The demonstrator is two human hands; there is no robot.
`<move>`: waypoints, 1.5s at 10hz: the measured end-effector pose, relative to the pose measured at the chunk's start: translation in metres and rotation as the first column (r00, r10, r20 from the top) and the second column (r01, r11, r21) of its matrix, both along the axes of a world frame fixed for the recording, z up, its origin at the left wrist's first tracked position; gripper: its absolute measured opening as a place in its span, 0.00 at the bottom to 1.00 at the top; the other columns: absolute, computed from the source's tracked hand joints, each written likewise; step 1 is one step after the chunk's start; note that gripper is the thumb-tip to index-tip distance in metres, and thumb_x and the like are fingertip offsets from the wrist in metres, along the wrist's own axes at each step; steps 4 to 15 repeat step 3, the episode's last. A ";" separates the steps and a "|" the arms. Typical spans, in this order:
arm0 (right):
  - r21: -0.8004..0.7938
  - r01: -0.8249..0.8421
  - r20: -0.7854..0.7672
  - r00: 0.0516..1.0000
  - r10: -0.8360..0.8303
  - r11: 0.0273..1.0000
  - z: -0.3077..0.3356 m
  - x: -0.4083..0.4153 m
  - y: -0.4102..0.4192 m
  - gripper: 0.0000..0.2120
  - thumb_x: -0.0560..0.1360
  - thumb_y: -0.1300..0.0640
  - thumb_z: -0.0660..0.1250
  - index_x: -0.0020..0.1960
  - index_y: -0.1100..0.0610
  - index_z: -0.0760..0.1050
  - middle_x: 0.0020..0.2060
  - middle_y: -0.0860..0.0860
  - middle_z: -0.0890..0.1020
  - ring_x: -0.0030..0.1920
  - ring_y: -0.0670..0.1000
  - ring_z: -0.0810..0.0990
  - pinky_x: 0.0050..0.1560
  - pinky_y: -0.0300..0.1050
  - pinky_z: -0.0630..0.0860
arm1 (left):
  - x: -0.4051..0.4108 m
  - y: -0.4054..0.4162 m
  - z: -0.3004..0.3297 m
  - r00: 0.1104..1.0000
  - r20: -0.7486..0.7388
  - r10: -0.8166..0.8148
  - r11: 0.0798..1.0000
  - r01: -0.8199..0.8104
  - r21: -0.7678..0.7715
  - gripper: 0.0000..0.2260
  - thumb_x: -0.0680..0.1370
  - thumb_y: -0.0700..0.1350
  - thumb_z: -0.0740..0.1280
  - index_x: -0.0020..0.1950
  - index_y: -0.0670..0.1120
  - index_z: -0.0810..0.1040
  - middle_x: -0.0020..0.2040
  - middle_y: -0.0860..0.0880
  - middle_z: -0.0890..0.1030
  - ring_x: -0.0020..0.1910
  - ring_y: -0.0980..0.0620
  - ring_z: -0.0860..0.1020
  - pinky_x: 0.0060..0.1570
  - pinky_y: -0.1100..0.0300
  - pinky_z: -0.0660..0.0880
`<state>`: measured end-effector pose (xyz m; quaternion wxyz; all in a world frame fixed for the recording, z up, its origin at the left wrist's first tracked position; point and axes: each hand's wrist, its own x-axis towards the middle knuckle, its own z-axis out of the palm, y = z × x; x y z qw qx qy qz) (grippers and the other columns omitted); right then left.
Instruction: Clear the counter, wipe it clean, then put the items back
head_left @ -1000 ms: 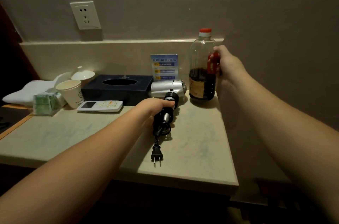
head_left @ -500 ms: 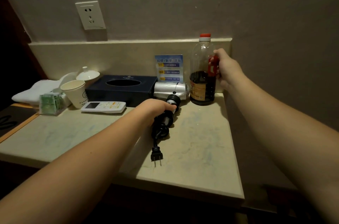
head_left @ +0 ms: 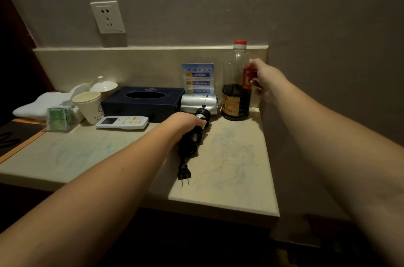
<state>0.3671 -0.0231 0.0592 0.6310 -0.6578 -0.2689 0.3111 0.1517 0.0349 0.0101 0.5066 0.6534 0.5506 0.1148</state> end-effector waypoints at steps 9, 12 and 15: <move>-0.045 0.098 0.212 0.973 -0.086 0.994 -0.006 -0.019 -0.027 0.23 0.78 0.44 0.62 0.65 0.59 0.71 0.57 0.52 0.78 0.57 0.53 0.76 0.53 0.46 0.71 | -0.026 -0.019 -0.002 0.999 -0.043 0.003 0.986 0.004 0.164 0.26 0.74 0.61 0.68 0.63 0.43 0.74 0.53 0.44 0.80 0.50 0.46 0.78 0.54 0.54 0.76; -0.045 0.098 0.212 0.973 -0.086 0.994 -0.006 -0.019 -0.027 0.23 0.78 0.44 0.62 0.65 0.59 0.71 0.57 0.52 0.78 0.57 0.53 0.76 0.53 0.46 0.71 | -0.026 -0.019 -0.002 0.999 -0.043 0.003 0.986 0.004 0.164 0.26 0.74 0.61 0.68 0.63 0.43 0.74 0.53 0.44 0.80 0.50 0.46 0.78 0.54 0.54 0.76; -0.045 0.098 0.212 0.973 -0.086 0.994 -0.006 -0.019 -0.027 0.23 0.78 0.44 0.62 0.65 0.59 0.71 0.57 0.52 0.78 0.57 0.53 0.76 0.53 0.46 0.71 | -0.026 -0.019 -0.002 0.999 -0.043 0.003 0.986 0.004 0.164 0.26 0.74 0.61 0.68 0.63 0.43 0.74 0.53 0.44 0.80 0.50 0.46 0.78 0.54 0.54 0.76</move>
